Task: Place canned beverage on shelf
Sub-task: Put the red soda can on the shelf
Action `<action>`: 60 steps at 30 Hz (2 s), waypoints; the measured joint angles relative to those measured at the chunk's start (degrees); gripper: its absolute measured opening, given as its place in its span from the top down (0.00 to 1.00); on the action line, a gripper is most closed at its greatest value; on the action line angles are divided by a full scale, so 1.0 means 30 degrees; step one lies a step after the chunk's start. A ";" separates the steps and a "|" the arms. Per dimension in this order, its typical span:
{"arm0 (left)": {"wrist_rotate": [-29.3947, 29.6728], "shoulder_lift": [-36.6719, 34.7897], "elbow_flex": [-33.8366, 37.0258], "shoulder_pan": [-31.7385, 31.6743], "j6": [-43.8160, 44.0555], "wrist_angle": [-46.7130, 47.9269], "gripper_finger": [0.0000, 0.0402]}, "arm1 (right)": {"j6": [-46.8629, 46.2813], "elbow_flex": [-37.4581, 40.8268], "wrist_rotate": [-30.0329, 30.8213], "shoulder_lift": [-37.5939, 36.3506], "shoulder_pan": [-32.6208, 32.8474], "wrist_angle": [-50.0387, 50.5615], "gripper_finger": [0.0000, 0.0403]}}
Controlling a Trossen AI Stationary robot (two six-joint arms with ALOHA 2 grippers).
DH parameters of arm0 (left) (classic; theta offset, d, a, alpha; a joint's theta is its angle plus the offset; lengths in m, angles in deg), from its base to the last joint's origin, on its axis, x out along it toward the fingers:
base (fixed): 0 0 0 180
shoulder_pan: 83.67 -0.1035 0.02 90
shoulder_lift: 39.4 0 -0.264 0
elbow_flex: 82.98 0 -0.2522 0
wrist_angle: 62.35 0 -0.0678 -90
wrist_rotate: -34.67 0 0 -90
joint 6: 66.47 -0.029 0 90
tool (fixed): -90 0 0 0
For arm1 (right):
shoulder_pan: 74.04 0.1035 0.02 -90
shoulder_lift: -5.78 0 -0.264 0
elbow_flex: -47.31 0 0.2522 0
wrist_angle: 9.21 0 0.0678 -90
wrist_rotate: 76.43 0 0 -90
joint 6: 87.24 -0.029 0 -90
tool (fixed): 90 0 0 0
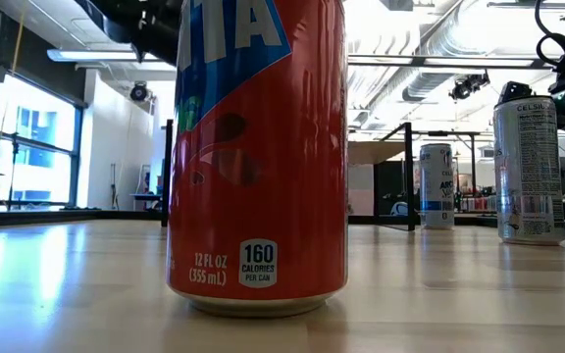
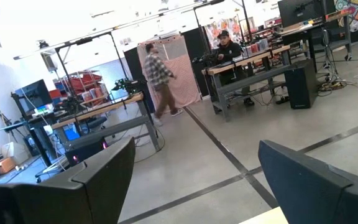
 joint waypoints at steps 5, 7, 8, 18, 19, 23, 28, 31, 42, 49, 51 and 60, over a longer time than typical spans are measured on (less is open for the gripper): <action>-0.0424 0.0685 0.0001 -0.0632 0.0037 -0.0769 0.33 | -0.0002 0.0002 0.0000 0.0002 0.0000 -0.0002 0.19; -0.0548 0.0831 0.0007 -0.0860 0.0044 -0.1178 0.33 | -0.0003 -0.0004 0.0000 -0.0004 0.0000 0.0004 0.19; -0.0558 0.0880 0.0007 -0.0945 0.0044 -0.1330 0.33 | 0.0003 -0.0003 0.0000 -0.0003 -0.0006 0.0004 0.19; -0.0487 0.1036 0.0000 -0.1193 0.0044 -0.1439 0.33 | -0.0003 0.0003 0.0000 -0.0004 0.0000 0.0004 0.19; -0.0487 0.1036 0.0000 -0.1191 0.0044 -0.1364 0.33 | -0.0003 0.0003 0.0000 -0.0001 -0.0004 0.0004 0.19; -0.0487 0.1036 0.0000 -0.0993 0.0488 -0.0781 0.33 | 0.0004 0.0000 0.0000 0.0003 0.0000 0.0004 0.19; -0.0487 0.1036 0.0000 -0.0865 0.1449 -0.0466 0.33 | -0.0003 -0.0004 0.0000 -0.0004 -0.0007 0.0004 0.19; -0.0321 0.1036 0.0000 -0.0870 0.2027 -0.0398 0.30 | -0.0003 0.0001 0.0000 -0.0002 -0.0007 0.0004 0.19; 0.0388 0.1022 -0.0022 -0.0440 0.2696 -0.0393 0.08 | -0.0001 -0.0004 0.0000 -0.0004 -0.0002 0.0010 0.19; 0.1652 0.0979 -0.0022 0.0495 0.2703 -0.0425 0.01 | -0.0003 -0.0004 0.0000 0.0003 -0.0007 0.0011 0.19; 0.2369 0.0942 -0.0022 0.0880 0.2704 -0.0458 0.01 | -0.0003 0.0001 0.0000 0.0001 0.0000 0.0011 0.19; 0.8169 0.0840 -0.0022 0.2873 0.2535 -0.0466 0.00 | -0.0003 -0.0004 0.0000 0.0003 -0.0004 0.0008 0.19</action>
